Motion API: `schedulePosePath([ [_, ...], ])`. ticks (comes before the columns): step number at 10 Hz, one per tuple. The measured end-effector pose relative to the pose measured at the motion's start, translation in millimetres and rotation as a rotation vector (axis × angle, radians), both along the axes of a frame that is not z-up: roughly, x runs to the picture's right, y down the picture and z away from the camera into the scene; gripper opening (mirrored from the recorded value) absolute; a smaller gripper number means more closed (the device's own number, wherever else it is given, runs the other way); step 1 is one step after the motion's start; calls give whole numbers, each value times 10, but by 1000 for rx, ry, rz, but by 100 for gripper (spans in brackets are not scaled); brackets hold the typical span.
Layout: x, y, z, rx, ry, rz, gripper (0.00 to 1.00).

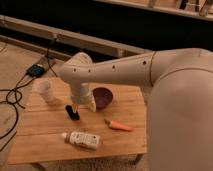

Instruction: Knock the eraser over

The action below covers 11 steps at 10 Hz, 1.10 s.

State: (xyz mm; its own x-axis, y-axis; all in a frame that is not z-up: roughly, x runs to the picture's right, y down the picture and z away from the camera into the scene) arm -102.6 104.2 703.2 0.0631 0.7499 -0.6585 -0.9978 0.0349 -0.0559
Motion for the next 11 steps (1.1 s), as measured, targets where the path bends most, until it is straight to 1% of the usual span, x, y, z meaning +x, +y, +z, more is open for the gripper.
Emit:
schedulePosePath([
  [8, -1, 0, 0, 0, 0, -1, 65],
  [9, -1, 10, 3, -3, -1, -7, 65],
  [11, -120, 130, 30, -28, -20, -61, 65],
])
